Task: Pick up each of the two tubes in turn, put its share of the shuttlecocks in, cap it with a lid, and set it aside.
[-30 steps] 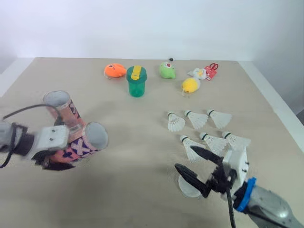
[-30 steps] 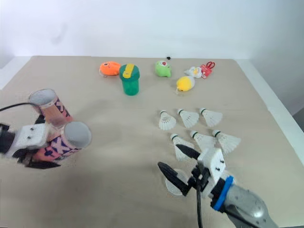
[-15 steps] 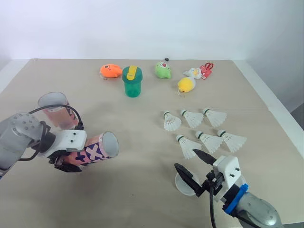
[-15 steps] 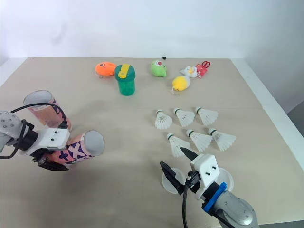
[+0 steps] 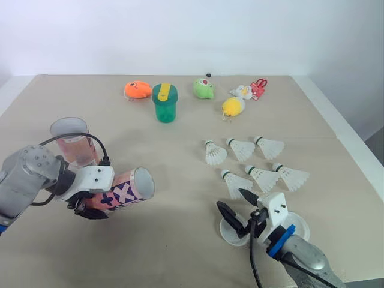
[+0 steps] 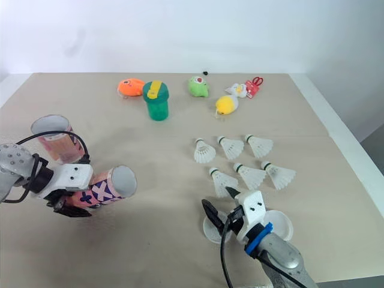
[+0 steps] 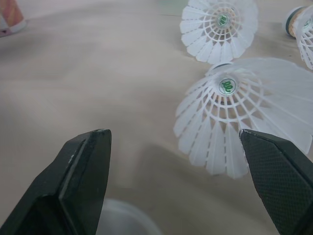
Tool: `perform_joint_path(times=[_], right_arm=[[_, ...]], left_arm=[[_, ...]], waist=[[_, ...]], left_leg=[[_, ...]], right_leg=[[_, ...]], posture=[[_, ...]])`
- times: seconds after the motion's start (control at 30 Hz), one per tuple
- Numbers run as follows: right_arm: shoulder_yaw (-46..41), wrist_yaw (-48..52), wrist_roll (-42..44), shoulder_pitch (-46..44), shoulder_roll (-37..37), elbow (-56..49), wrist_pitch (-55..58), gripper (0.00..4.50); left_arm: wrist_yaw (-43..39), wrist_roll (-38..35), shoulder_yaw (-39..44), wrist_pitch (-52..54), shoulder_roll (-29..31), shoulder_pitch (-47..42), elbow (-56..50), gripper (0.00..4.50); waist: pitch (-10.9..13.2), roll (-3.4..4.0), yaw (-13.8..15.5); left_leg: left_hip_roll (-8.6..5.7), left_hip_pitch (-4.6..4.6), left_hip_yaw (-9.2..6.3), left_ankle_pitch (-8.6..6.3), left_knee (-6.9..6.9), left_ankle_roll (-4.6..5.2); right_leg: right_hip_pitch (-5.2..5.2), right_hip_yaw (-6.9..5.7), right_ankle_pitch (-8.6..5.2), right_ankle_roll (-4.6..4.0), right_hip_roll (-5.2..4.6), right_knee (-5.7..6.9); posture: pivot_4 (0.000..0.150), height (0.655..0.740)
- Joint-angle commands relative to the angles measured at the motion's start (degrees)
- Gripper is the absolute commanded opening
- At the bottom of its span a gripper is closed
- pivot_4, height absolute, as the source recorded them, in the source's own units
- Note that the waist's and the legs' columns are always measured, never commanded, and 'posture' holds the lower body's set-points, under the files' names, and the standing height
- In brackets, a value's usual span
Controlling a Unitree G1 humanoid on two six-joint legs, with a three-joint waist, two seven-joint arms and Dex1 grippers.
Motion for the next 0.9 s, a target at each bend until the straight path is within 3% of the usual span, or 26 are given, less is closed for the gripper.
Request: perform_joint_path(times=[0.03,0.37,0.8,0.9], right_arm=[[-0.09,0.84,0.22,-0.73,-0.13,-0.03,-1.54,4.5],[-0.11,1.75,0.56,-3.27,-0.05,2.62,-1.51,4.5],[0.35,-0.67,0.55,-7.44,1.78,4.32,0.81,4.5],[0.5,-1.29,0.63,-7.92,2.12,3.86,1.62,3.71]], left_arm=[[1.36,-1.24,4.84,1.25,2.06,2.36,-2.41,3.44],[3.27,-4.72,10.98,4.72,3.37,5.45,-7.92,3.44],[6.03,-3.04,2.37,9.05,0.92,3.59,-10.98,3.44],[6.4,-2.36,1.46,8.52,0.79,3.52,-9.94,3.37]], waist=[[0.0,0.0,0.0],[0.0,0.0,0.0],[0.0,-0.01,-0.01],[0.0,0.0,-0.01]], left_leg=[[0.0,0.0,0.0,0.0,0.0,0.0],[0.0,0.07,0.02,0.0,0.07,0.0],[0.0,0.16,0.0,0.0,0.19,0.0],[0.01,0.2,0.0,0.0,0.2,0.0]], right_leg=[[0.0,0.0,0.0,-0.01,0.0,0.01],[0.0,0.01,0.0,-0.03,0.0,0.17],[-0.03,0.08,-0.1,-0.11,0.11,0.58],[-0.04,0.1,-0.11,-0.15,0.14,0.65]], posture=[[0.15,0.74],[0.15,0.74],[0.15,0.74],[0.15,0.74]])
